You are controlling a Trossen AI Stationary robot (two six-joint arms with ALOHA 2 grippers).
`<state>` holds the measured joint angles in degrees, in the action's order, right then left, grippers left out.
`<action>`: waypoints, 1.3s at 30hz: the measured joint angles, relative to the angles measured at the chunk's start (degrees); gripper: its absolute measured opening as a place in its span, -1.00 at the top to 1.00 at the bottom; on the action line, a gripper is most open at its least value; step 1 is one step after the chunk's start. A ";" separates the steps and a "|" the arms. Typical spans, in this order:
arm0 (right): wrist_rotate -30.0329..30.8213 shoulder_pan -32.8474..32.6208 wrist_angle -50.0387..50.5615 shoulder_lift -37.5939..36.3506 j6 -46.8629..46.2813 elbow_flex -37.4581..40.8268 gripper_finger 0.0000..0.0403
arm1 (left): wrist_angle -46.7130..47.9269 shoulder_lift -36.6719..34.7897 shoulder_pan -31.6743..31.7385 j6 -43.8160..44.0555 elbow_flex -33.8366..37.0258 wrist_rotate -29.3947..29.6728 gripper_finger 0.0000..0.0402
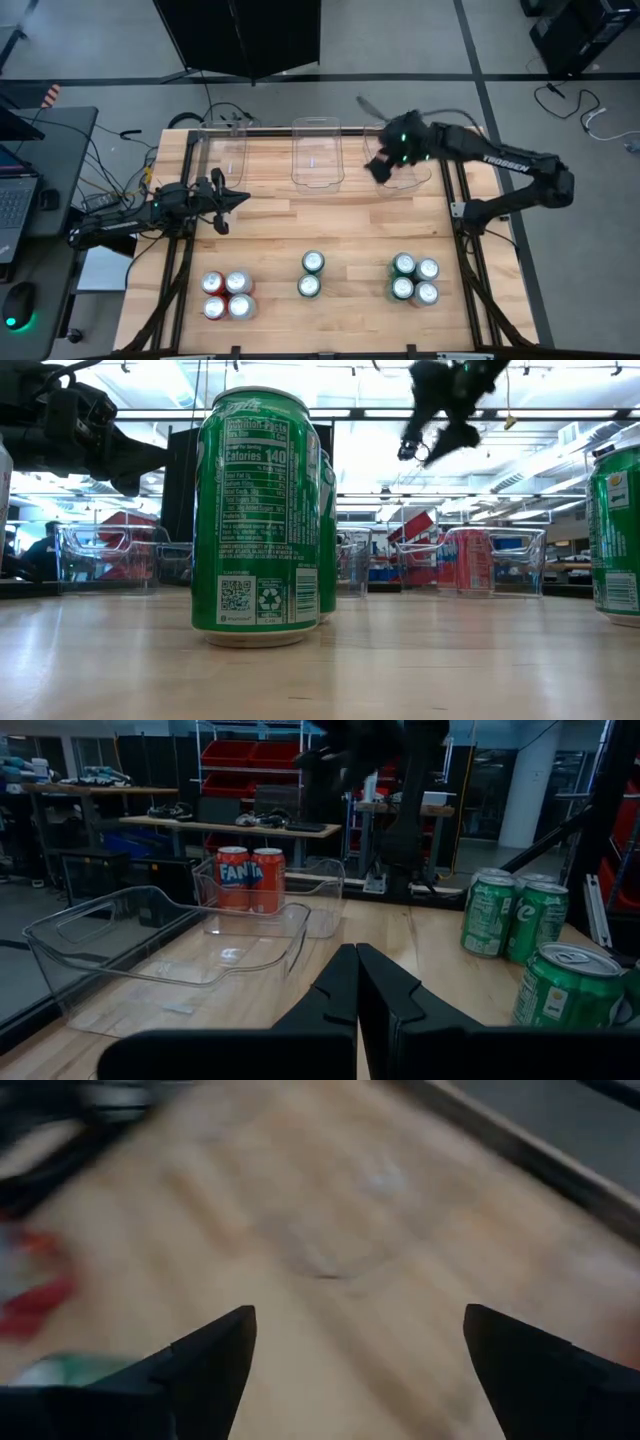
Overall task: Sort soda cans
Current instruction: Put the top right green soda can into the middle transparent bin
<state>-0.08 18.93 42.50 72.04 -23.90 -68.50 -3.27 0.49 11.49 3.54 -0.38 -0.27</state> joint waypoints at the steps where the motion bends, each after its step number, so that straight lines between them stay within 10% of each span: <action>1: -0.07 -2.77 -1.98 -0.01 -0.01 0.54 -0.69 | 0.00 -0.01 0.01 -0.10 0.00 0.00 0.99; 18: 4.35 -32.89 -33.98 10.82 -3.61 9.33 -0.63 | 1.74 0.00 -0.01 -0.07 0.00 -0.48 0.99; 39: 5.19 -43.23 18.89 13.96 -33.27 0.37 -0.68 | 2.51 0.00 -0.01 0.16 0.00 -0.46 0.99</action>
<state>5.12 -24.29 61.39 86.00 -57.17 -68.12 -0.75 0.49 11.49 3.70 -0.38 -0.73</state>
